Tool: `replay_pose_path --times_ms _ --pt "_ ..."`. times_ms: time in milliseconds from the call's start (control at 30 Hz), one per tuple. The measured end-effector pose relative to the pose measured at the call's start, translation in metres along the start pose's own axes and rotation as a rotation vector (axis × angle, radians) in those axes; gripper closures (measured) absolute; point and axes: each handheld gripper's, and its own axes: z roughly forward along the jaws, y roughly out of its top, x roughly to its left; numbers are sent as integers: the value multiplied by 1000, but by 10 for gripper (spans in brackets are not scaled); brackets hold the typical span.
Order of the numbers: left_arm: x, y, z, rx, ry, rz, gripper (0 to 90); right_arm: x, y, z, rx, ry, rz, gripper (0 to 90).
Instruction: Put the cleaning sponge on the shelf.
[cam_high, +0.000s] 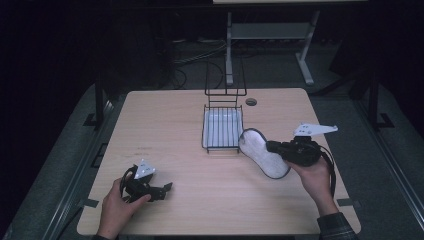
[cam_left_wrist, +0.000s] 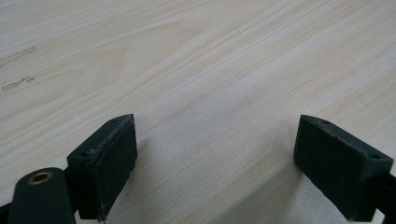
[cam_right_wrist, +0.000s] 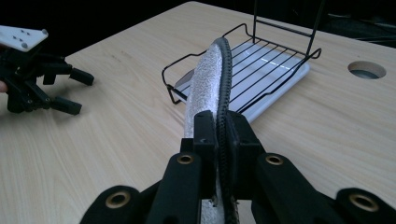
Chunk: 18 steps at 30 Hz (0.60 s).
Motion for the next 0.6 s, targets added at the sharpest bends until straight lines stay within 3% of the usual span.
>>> replay_pose_path --times_ms 600 --pt "0 0 0 -1 1 1 127 -12 19 10 -51 -9 22 837"
